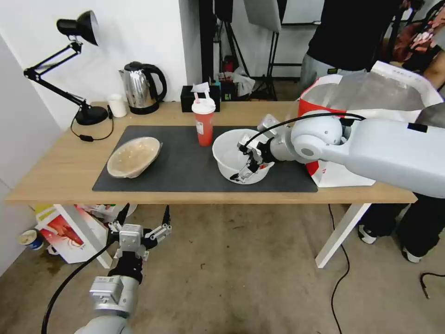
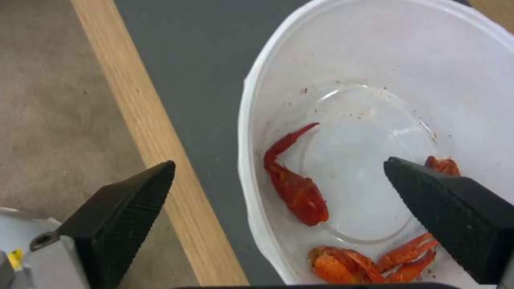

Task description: Pick up the trash from the table and place it into the takeout bag.

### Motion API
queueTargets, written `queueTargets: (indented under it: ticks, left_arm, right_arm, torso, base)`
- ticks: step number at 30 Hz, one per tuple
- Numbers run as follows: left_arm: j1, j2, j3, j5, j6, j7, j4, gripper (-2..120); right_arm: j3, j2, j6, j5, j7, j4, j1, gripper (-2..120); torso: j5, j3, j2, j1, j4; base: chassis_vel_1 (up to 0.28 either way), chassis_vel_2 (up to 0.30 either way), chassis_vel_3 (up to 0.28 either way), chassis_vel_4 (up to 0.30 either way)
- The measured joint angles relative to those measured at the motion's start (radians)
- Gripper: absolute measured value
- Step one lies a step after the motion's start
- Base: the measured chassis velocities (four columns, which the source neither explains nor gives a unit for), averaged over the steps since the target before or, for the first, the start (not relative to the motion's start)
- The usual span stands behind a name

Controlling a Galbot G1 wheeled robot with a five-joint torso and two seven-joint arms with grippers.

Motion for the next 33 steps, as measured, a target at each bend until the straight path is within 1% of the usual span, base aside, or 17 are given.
queueTargets:
  ticks: [17,21,22,24,25,27,28,31,32,33]
  left_arm:
    - [0.000,0.000,0.000,0.000,0.000,0.000,0.000,100]
    - [0.000,0.000,0.000,0.000,0.000,0.000,0.000,100]
    - [0.000,0.000,0.000,0.000,0.000,0.000,0.000,100]
    - [0.000,0.000,0.000,0.000,0.000,0.000,0.000,100]
    - [0.000,0.000,0.000,0.000,0.000,0.000,0.000,100]
    - [0.000,0.000,0.000,0.000,0.000,0.000,0.000,100]
    - [0.000,0.000,0.000,0.000,0.000,0.000,0.000,100]
    - [0.000,0.000,0.000,0.000,0.000,0.000,0.000,100]
    - [0.000,0.000,0.000,0.000,0.000,0.000,0.000,100]
    - [0.000,0.000,0.000,0.000,0.000,0.000,0.000,100]
  right_arm:
    - [-0.003,0.012,0.000,-0.009,0.010,-0.024,-0.028,100]
    - [-0.001,0.017,0.000,-0.009,0.017,-0.033,-0.030,90]
    - [-0.001,0.017,0.000,-0.009,0.017,-0.033,-0.030,90]
    - [0.000,0.019,0.000,-0.007,0.027,-0.036,-0.039,82]
    - [0.000,0.019,0.000,-0.007,0.027,-0.036,-0.039,82]
    - [0.001,0.020,0.000,-0.005,0.035,-0.039,-0.049,72]
    - [0.001,0.020,0.000,-0.005,0.035,-0.039,-0.049,72]
    - [0.003,0.022,0.001,-0.004,0.040,-0.042,-0.062,56]
    - [0.003,0.022,0.001,-0.004,0.040,-0.042,-0.062,56]
    - [0.003,0.022,0.001,-0.004,0.040,-0.043,-0.063,52]
  torso:
    - [0.0000,0.000,0.000,0.000,0.0000]
    - [-0.0001,0.000,0.000,0.000,0.0000]
    - [-0.0001,0.000,0.000,0.000,0.0000]
    - [0.0000,0.000,0.000,0.000,-0.0001]
    - [0.0000,0.000,0.000,0.000,-0.0001]
    - [0.0000,0.000,0.000,0.000,0.0000]
    - [0.0000,0.000,0.000,0.000,0.0000]
    - [0.0000,0.000,0.000,0.000,-0.0001]
    - [0.0000,0.000,0.000,0.000,-0.0001]
    - [0.0001,0.000,0.000,0.000,0.0000]
  base:
    - [0.000,0.000,0.000,0.000]
    - [0.000,0.000,0.000,0.000]
    - [0.000,0.000,0.000,0.000]
    - [0.000,0.000,0.000,0.000]
    - [0.000,0.000,0.000,0.000]
    - [0.000,0.000,0.000,0.000]
    - [0.000,0.000,0.000,0.000]
    - [0.000,0.000,0.000,0.000]
    - [0.000,0.000,0.000,0.000]
    - [0.000,0.000,0.000,0.000]
